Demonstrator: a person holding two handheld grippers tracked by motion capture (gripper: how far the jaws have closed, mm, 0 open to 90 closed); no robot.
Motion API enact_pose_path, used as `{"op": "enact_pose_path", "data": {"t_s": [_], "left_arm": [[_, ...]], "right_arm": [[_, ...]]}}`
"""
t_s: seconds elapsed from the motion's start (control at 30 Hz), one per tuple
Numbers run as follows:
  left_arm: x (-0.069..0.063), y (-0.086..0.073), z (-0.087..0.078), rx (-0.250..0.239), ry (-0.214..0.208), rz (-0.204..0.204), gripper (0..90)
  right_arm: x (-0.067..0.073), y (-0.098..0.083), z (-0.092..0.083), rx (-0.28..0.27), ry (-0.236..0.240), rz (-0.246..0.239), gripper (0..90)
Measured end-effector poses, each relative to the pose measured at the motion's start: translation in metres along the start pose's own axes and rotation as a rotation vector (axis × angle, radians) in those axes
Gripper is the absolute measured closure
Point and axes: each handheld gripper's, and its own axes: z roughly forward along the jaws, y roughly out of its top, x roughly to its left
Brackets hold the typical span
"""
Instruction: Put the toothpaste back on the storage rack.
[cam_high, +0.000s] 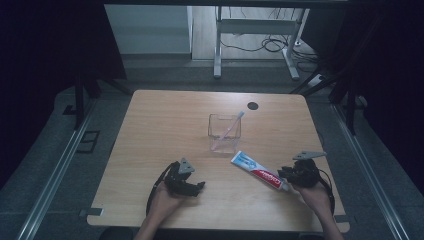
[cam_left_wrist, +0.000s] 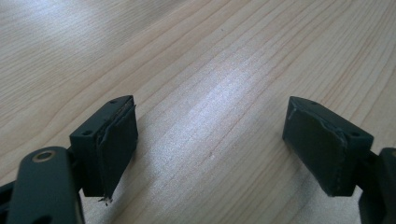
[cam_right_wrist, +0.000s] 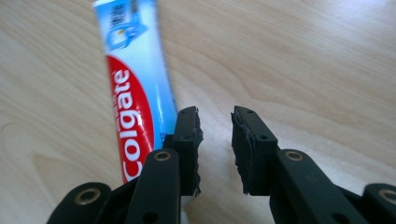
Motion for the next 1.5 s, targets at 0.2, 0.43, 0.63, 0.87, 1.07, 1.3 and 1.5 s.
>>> {"op": "enact_pose_path", "data": {"t_s": [0.2, 0.43, 0.63, 0.87, 1.07, 1.3, 1.5], "left_arm": [[0.000, 0.000, 0.000, 0.000, 0.000, 0.000, 18.1], [0.000, 0.000, 0.000, 0.000, 0.000, 0.000, 18.1], [0.000, 0.000, 0.000, 0.001, 0.000, 0.002, 18.1], [0.000, 0.000, 0.000, 0.003, 0.000, 0.004, 18.1], [0.000, 0.000, 0.000, 0.002, 0.000, 0.003, 18.1], [0.000, 0.000, 0.000, 0.004, -0.001, 0.005, 18.0], [0.000, 0.000, 0.000, 0.005, -0.001, 0.007, 18.1]], "right_arm": [[0.007, -0.007, -0.004, 0.003, 0.010, -0.012, 69.7], [0.019, -0.012, -0.008, 0.012, 0.024, -0.036, 68.5], [0.028, -0.015, -0.010, 0.028, 0.021, -0.054, 67.2], [0.020, -0.014, -0.015, 0.040, 0.004, -0.035, 52.1], [0.020, -0.007, -0.021, 0.021, 0.018, -0.032, 37.6], [0.025, 0.007, -0.022, 0.036, 0.034, -0.052, 35.9], [0.030, 0.020, -0.013, 0.101, 0.029, -0.021, 31.1]]}}
